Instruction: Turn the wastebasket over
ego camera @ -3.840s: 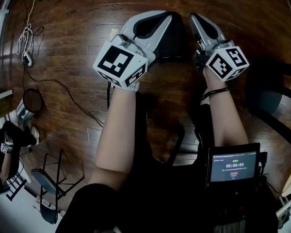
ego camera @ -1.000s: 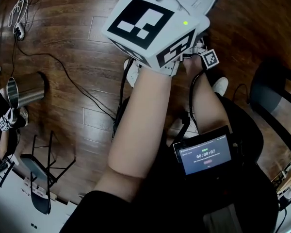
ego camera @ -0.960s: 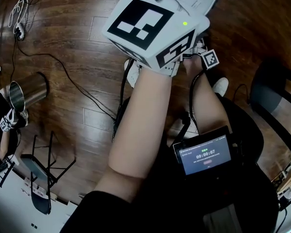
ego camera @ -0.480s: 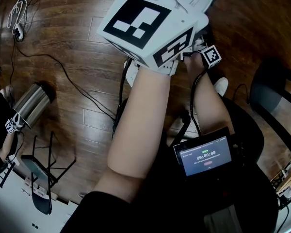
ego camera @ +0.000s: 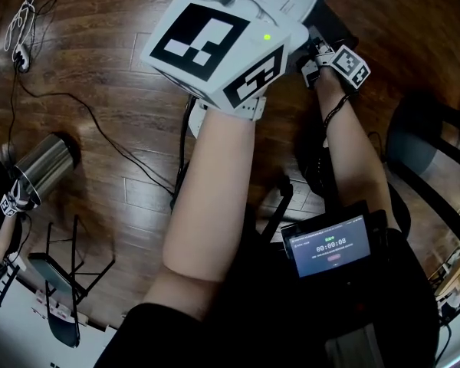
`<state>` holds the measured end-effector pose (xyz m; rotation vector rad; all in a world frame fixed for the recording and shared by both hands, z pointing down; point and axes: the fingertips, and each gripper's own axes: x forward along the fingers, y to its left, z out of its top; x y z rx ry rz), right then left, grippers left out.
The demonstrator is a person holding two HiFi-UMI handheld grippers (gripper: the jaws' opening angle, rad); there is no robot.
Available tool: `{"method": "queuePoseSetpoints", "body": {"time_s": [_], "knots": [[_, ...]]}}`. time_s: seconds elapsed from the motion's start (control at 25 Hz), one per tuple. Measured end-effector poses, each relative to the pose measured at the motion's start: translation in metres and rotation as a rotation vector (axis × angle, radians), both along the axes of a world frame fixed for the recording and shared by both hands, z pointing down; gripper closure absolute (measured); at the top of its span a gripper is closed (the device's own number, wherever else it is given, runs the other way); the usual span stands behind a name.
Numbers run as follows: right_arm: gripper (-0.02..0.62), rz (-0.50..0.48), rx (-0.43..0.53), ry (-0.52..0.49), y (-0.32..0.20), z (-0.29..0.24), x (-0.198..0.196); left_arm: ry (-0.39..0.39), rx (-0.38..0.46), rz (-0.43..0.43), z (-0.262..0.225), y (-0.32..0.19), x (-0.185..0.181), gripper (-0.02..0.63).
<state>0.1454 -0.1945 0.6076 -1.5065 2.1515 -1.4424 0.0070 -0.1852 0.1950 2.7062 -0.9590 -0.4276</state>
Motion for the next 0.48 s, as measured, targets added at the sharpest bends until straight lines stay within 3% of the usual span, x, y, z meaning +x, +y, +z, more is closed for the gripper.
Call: {"method": "queuePoseSetpoints", "body": {"time_s": [0.24,0.48], "knots": [[0.58,-0.445,-0.02,0.461,-0.015,-0.007,-0.012,0.003,-0.005,-0.005,0.0,-0.001,-0.001,0.606],[0.58,-1.058,-0.008,0.943,0.018,0.019,-0.052,0.007,-0.011,-0.005,0.001,-0.001,-0.003,0.606]]}}
